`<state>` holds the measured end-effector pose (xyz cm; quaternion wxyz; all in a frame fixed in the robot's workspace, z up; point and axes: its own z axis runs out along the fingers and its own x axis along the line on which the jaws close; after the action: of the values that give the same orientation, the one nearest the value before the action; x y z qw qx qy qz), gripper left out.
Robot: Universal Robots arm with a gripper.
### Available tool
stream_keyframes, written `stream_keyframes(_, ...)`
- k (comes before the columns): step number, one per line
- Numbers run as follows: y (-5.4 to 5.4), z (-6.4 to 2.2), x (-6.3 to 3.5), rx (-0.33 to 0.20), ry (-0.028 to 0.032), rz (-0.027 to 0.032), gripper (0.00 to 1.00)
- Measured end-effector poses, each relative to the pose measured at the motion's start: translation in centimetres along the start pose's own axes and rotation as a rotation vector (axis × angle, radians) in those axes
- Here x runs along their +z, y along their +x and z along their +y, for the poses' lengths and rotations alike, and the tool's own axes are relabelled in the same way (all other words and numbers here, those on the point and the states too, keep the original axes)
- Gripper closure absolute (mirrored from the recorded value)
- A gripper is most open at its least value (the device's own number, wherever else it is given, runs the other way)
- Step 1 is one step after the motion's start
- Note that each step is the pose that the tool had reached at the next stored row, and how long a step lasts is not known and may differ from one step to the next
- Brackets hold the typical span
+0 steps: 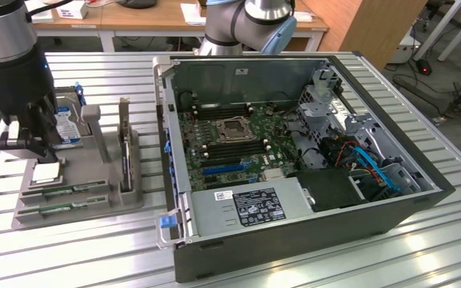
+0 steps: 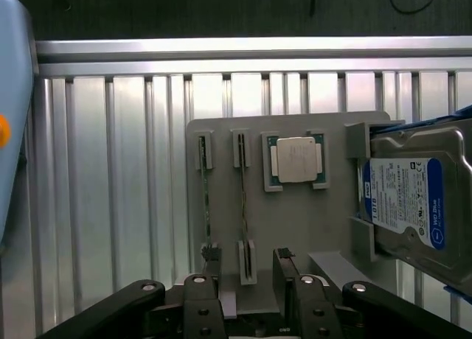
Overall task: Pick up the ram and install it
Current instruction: 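Pick up the ram and move it above insertion slot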
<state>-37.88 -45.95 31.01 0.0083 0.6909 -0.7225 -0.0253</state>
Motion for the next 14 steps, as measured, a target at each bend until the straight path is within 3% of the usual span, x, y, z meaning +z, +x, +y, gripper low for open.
stream_keyframes(8, 0.03, -0.05, 1.06, 0.0, -0.0004, -0.0001, 0.59)
stream_keyframes(14, 0.03, -0.05, 1.08, 0.0, -0.0005, 0.0, 0.59)
